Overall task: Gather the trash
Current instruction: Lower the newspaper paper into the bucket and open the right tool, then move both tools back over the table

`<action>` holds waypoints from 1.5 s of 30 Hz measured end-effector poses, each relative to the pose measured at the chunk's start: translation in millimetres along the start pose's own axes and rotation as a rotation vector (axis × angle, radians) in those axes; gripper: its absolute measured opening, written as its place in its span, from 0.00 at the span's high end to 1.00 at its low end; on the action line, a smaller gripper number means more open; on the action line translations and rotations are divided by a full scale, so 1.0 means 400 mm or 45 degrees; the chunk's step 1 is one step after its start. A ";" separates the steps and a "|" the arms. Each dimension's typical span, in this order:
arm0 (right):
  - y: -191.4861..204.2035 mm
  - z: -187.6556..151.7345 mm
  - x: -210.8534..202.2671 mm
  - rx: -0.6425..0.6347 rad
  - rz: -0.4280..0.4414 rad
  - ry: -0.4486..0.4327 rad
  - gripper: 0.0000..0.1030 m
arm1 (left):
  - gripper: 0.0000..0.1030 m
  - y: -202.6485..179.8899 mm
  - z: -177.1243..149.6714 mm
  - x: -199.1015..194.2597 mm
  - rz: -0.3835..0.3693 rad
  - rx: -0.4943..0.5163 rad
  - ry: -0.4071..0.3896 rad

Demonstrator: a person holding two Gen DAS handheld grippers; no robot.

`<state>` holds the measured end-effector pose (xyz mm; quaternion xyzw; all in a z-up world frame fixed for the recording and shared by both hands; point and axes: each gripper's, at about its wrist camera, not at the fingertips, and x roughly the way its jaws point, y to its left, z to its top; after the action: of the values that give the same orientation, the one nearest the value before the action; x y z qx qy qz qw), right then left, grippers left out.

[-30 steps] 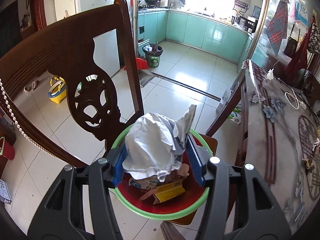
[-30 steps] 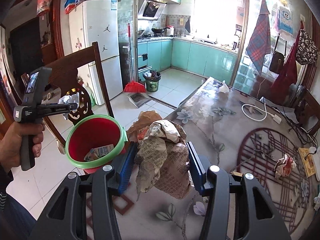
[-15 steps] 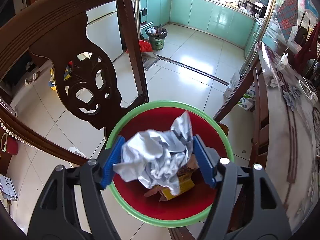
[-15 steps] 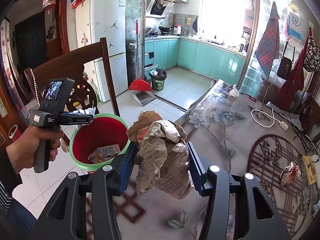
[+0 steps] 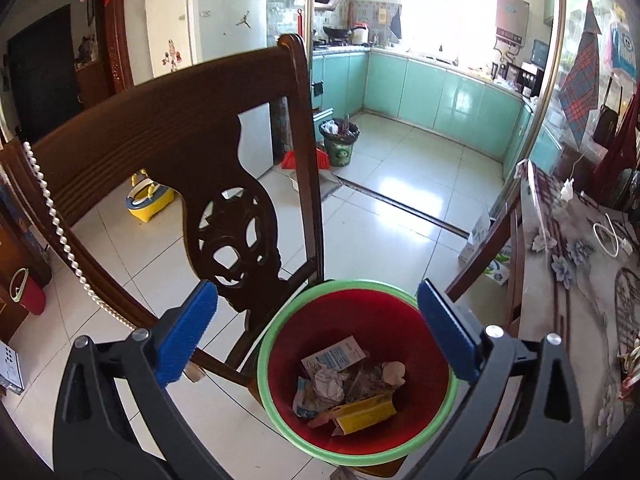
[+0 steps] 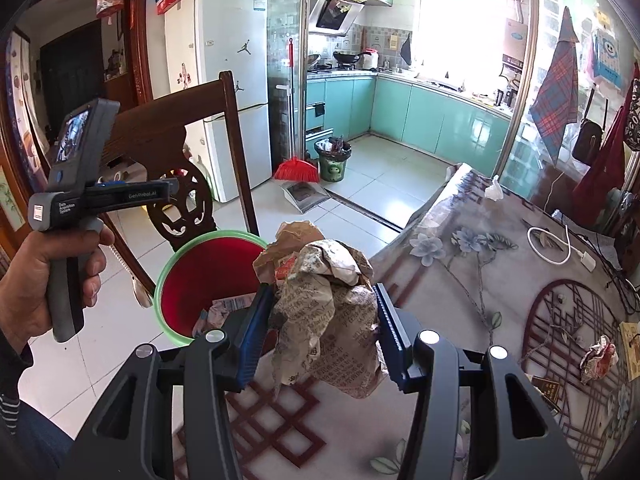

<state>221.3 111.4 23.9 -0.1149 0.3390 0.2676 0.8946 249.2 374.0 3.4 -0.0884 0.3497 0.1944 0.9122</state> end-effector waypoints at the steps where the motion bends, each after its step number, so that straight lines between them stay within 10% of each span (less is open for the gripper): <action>1: 0.011 0.007 0.008 -0.006 0.014 -0.002 0.53 | 0.05 0.016 0.007 -0.013 0.011 -0.024 -0.019; 11: 0.178 0.080 0.153 -0.104 0.131 0.014 0.53 | 0.05 0.168 0.050 -0.095 0.074 -0.285 -0.134; 29: 0.344 0.093 0.470 -0.186 0.117 0.232 0.46 | 0.05 0.197 0.075 -0.124 0.087 -0.325 -0.177; 34: 0.346 0.093 0.457 -0.184 0.085 0.197 0.10 | 0.05 0.200 0.077 -0.126 0.086 -0.333 -0.182; 45: 0.193 0.069 0.233 -0.111 0.016 0.074 0.06 | 0.05 0.126 0.081 -0.162 -0.001 -0.240 -0.213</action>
<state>251.6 223.7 -19.7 -0.1594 0.3537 0.2840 0.8768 203.8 410.3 69.9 -0.1574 0.2526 0.2329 0.9258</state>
